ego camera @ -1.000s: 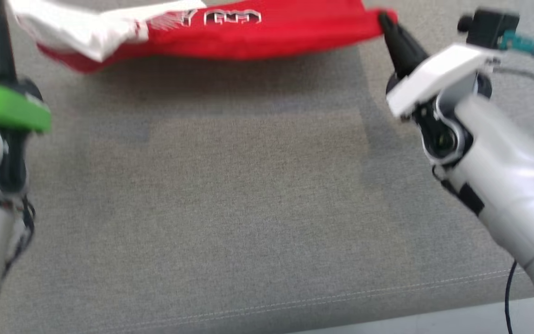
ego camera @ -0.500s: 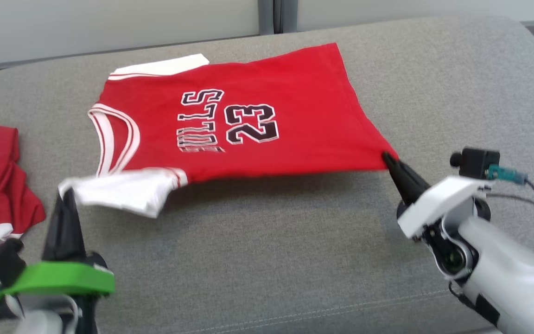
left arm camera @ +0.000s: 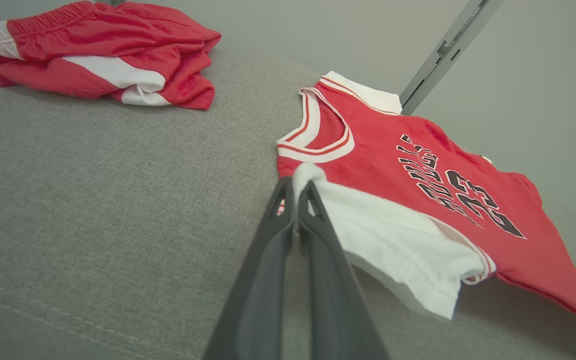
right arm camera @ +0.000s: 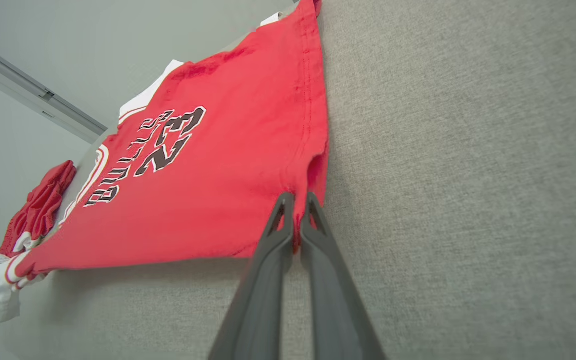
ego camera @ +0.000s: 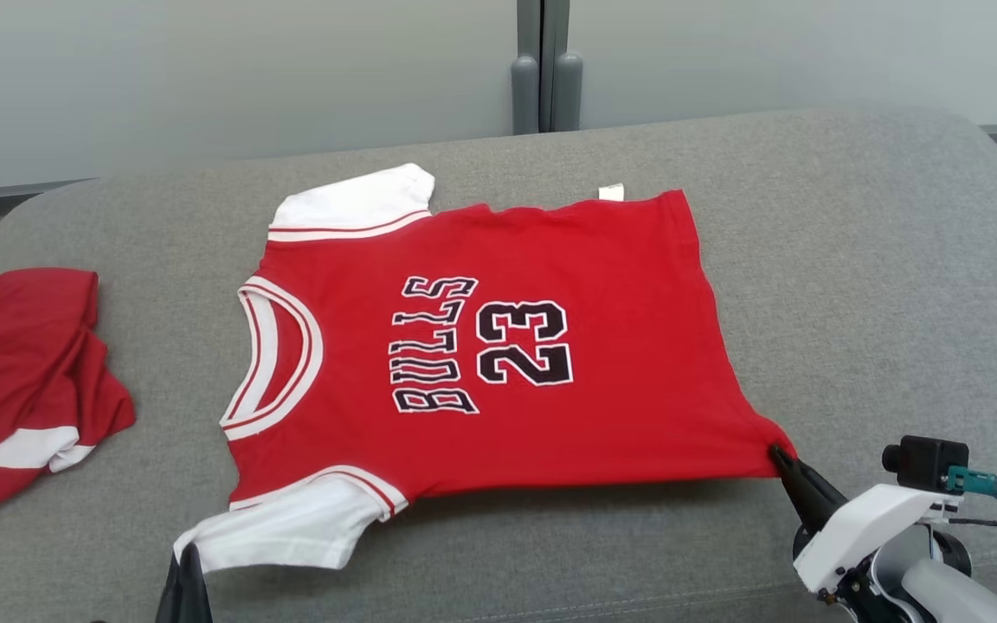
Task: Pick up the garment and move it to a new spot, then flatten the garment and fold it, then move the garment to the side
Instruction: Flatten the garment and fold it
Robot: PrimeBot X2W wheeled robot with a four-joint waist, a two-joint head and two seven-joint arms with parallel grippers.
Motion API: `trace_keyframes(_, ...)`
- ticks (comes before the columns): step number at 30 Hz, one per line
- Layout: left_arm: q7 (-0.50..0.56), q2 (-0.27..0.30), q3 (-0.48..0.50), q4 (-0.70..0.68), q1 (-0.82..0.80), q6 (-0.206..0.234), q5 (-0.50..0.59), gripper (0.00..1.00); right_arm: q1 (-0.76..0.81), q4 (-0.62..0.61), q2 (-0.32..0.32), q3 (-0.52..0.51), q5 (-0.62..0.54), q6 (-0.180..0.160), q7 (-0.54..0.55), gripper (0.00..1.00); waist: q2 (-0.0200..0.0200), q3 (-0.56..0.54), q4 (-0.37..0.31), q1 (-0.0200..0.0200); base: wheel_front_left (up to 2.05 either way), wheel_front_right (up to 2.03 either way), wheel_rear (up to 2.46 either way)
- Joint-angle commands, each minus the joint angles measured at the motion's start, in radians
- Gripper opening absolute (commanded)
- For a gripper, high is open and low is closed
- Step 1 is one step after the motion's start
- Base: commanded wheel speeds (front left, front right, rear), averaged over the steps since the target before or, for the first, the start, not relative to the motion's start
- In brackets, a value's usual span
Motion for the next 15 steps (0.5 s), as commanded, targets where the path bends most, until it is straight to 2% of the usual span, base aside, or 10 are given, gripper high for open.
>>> trace_keyframes(1, -0.004, -0.008, 0.011, 0.016, 0.020, -0.008, 0.003, 0.00, 0.026, 0.009, -0.003, -0.015, -0.022, 0.000, -0.005, 0.00, 0.0000, -0.013, 0.016, 0.0001, 0.00, 0.00, 0.00)
trace_keyframes(15, -0.004, -0.045, 0.019, 0.170, -0.021, -0.071, 0.062, 0.00, 0.087, 0.067, 0.039, -0.048, -0.106, 0.000, -0.005, 0.00, 0.0000, -0.015, 0.039, 0.0001, 0.00, 0.00, 0.00)
